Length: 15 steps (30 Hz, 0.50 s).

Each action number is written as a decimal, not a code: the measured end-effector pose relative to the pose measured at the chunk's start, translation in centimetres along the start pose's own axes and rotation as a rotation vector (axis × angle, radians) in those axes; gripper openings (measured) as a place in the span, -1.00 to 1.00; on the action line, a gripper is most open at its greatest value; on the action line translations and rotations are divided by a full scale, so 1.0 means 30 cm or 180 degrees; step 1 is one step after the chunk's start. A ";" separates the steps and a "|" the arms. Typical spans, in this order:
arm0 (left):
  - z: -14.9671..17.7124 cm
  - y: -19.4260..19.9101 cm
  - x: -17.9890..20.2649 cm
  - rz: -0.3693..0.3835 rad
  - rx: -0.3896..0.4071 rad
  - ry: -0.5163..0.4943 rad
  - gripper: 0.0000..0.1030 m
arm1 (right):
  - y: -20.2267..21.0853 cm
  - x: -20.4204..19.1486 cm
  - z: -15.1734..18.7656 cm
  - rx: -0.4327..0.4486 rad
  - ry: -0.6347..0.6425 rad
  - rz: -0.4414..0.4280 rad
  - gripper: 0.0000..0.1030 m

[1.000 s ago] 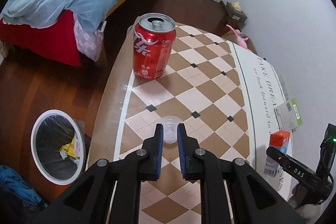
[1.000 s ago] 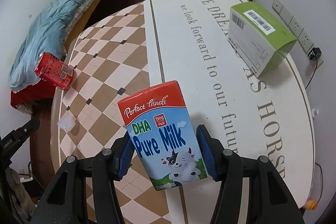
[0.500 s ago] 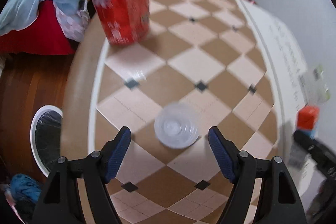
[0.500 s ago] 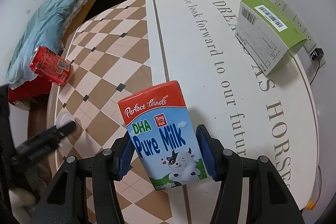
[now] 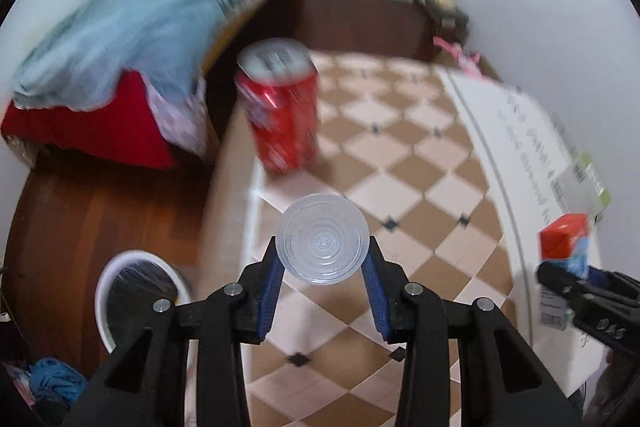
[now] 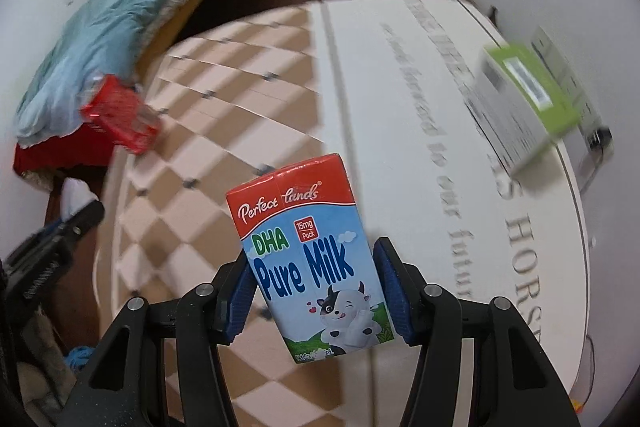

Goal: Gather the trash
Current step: 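Carry the cup and milk carton over the bin and open both tools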

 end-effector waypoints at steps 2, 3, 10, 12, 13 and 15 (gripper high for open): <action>-0.025 0.087 -0.068 -0.0053 0.0171 0.0068 -0.32 | 0.031 -0.076 -0.011 0.0053 0.0113 -0.0089 0.14; -0.037 0.136 -0.112 -0.0083 0.0254 0.0113 -0.32 | 0.051 -0.143 -0.021 0.0088 0.0224 -0.0155 0.14; -0.034 0.333 -0.450 -0.0379 0.0437 0.0407 -0.32 | 0.071 -0.606 -0.012 0.0044 0.0790 -0.0743 0.14; 0.000 0.344 -0.558 -0.0475 0.0397 0.0506 -0.32 | 0.028 -0.767 0.025 -0.0063 0.0962 -0.0882 0.13; 0.022 0.342 -0.621 -0.0507 0.0350 0.0565 -0.32 | 0.007 -0.829 0.048 -0.0106 0.1027 -0.0909 0.13; 0.074 0.318 -0.737 -0.0517 0.0234 0.0725 -0.32 | -0.069 -0.966 0.109 -0.0260 0.1171 -0.0963 0.13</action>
Point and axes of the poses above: each gripper's, at about its wrist camera, not at the fingertips, and y roughly against the way its jaws point, x to its right, z to its underside, the point moved 3 cm from there along -y, roughly the way its jaws point, and after that the axes turned 4 degrees about -y, right-handed, at the moved point
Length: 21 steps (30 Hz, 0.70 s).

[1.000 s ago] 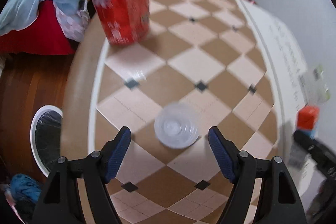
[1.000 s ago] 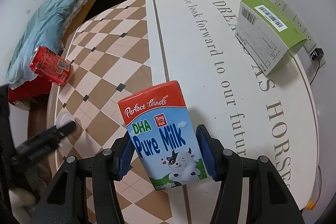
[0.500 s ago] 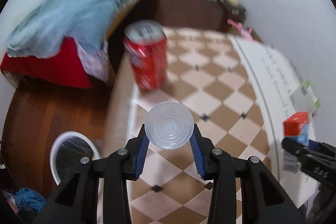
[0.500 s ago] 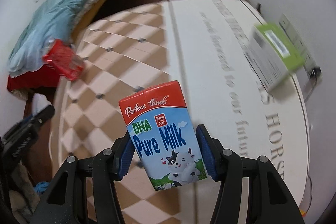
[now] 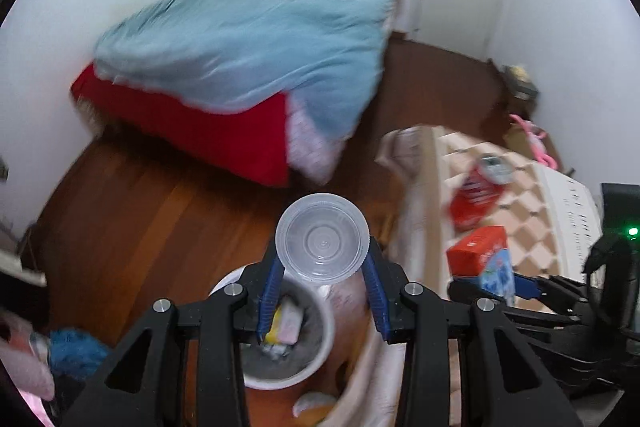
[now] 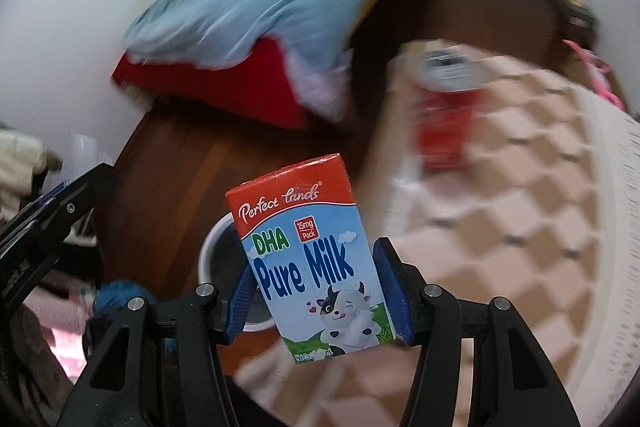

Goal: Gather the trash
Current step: 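Carry the cup and milk carton over the bin and open both tools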

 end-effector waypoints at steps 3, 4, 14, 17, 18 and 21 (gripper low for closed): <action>0.071 -0.119 -0.179 0.0031 -0.0332 0.0273 -0.32 | -0.187 -0.136 0.028 -0.0310 0.0133 -0.0067 0.13; 0.096 -0.163 -0.219 0.0046 -0.0433 0.0345 -0.32 | -0.238 -0.166 0.039 -0.0401 0.0170 -0.0062 0.13; 0.278 -0.526 -0.491 0.0470 -0.1427 0.1063 0.08 | -0.655 -0.288 0.116 -0.1065 0.0202 0.0088 0.15; 0.281 -0.510 -0.509 0.0479 -0.1335 0.1141 0.60 | -0.706 -0.266 0.133 -0.1185 0.0010 -0.0048 0.82; 0.284 -0.507 -0.515 0.0496 -0.1321 0.1159 0.60 | -0.712 -0.257 0.137 -0.1185 -0.0026 -0.0084 0.93; 0.301 -0.490 -0.521 0.0543 -0.1296 0.1219 0.60 | -0.713 -0.246 0.155 -0.1160 -0.0013 -0.0041 0.93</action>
Point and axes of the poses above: each gripper's, at about its wrist camera, not at the fingertips, and y roughly against the way its jaws point, x to its right, z to its underside, the point moved 3 cm from there along -y, roughly the way its jaws point, and after that the axes turned 4 degrees about -y, right-handed, at the moved point
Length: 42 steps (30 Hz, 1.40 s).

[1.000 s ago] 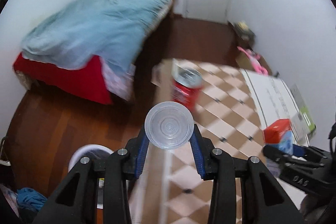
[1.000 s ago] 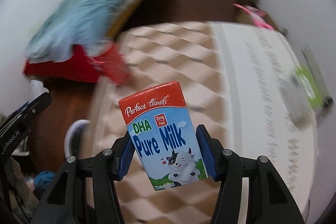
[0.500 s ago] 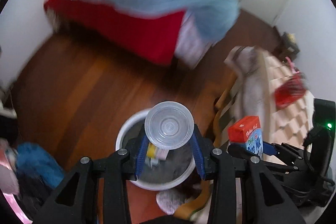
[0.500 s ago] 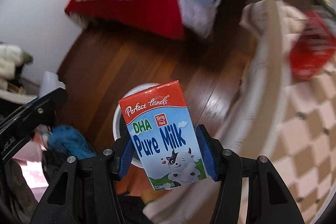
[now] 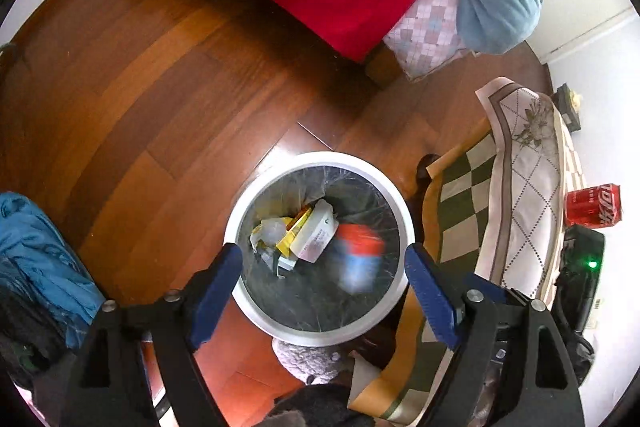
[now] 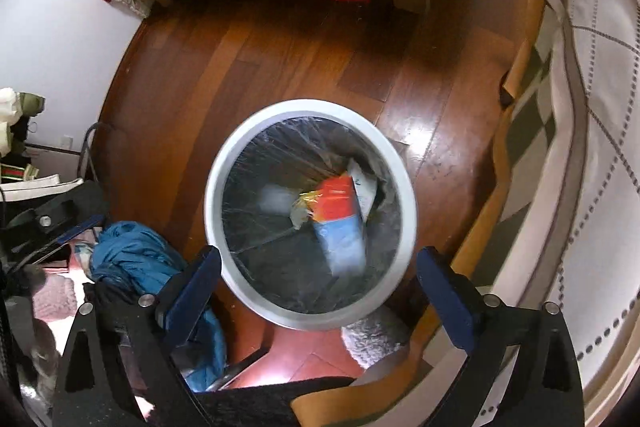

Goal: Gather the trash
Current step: 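Carry the cup and milk carton over the bin and open both tools, then move both tools back toward the table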

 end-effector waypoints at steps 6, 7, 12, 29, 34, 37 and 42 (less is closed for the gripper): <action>0.062 0.059 0.013 -0.0414 0.0146 -0.0153 0.89 | 0.042 -0.002 0.041 0.0131 0.0170 0.0364 1.00; 0.084 0.072 0.014 -0.0465 0.0159 -0.0170 0.89 | 0.056 -0.006 0.050 0.0156 0.0189 0.0401 1.00; 0.175 0.140 0.012 -0.0778 0.0264 -0.0220 0.89 | 0.153 -0.023 0.104 0.0331 0.0299 0.0540 1.00; 0.387 0.569 0.210 -0.1101 0.0997 -0.0467 0.89 | 0.676 -0.103 0.379 0.1082 0.0537 0.0382 1.00; 0.438 0.660 0.294 -0.1072 0.1128 -0.0523 0.89 | 0.804 -0.081 0.447 0.1271 0.0481 0.0205 1.00; 0.455 0.693 0.363 -0.1121 0.1232 -0.0625 0.89 | 0.876 -0.043 0.483 0.1355 0.0353 0.0055 1.00; 0.458 0.671 0.515 -0.0985 0.1319 -0.0739 0.89 | 0.978 0.122 0.511 0.1484 0.0012 -0.0032 1.00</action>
Point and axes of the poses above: each gripper's, at about its wrist camera, not at the fingertips, and y roughly against the way its jaws point, x to its right, z to its underside, the point moved 3 cm from there along -y, roughly the way its jaws point, and after that the axes turned 4 degrees about -y, right-handed, at the moved point
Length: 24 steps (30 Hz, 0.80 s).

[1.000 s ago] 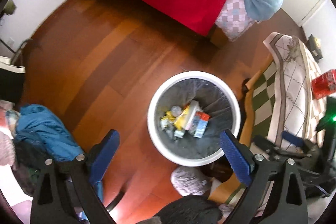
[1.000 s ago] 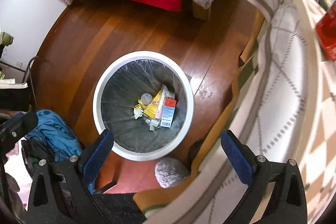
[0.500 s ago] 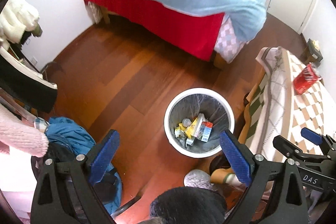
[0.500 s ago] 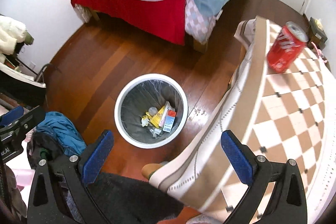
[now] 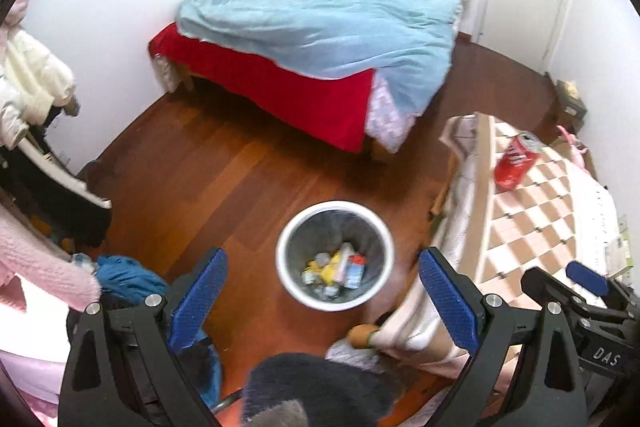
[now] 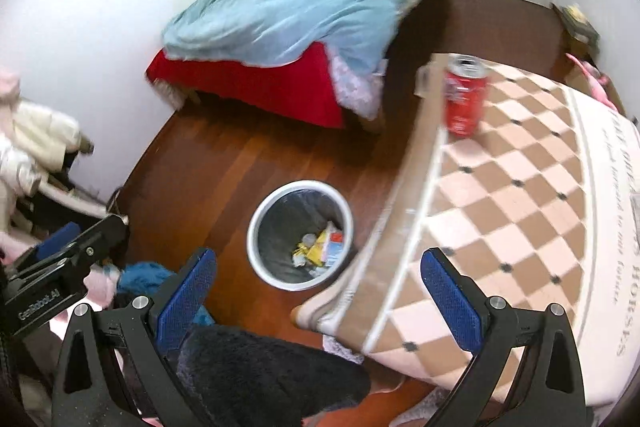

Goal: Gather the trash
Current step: 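Move both tools back toward the table, then grasp the green box with the right tool while the left tool grasps the red Coke can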

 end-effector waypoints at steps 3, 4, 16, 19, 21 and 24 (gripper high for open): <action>-0.020 -0.040 0.157 0.0184 -0.0062 -0.0127 1.00 | 0.036 0.155 -0.018 0.0036 -0.0212 0.0160 1.00; -0.028 -0.057 0.223 0.0246 -0.0077 -0.0180 1.00 | 0.047 0.211 -0.024 0.0043 -0.0286 0.0222 1.00; -0.030 -0.367 0.997 0.0475 -0.0454 -0.0851 1.00 | 0.201 1.190 -0.160 -0.0013 -0.1076 0.1824 1.00; -0.003 -0.460 1.131 0.0371 -0.0561 -0.1031 1.00 | 0.186 1.415 -0.202 -0.0250 -0.1125 0.2169 1.00; 0.011 -0.506 1.190 0.0300 -0.0618 -0.1110 1.00 | 0.152 1.540 -0.222 -0.0458 -0.1133 0.2324 1.00; 0.024 -0.563 1.232 0.0272 -0.0693 -0.1128 1.00 | 0.094 1.617 -0.236 -0.0664 -0.1084 0.2375 1.00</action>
Point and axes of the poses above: each gripper's, at about its wrist camera, not at the fingertips, and y roughly against the way its jaws point, x to its right, z to its underside, the point moved 3 cm from there along -y, roughly the way its jaws point, and after that the axes turned 4 degrees about -y, right-handed, at the moved point
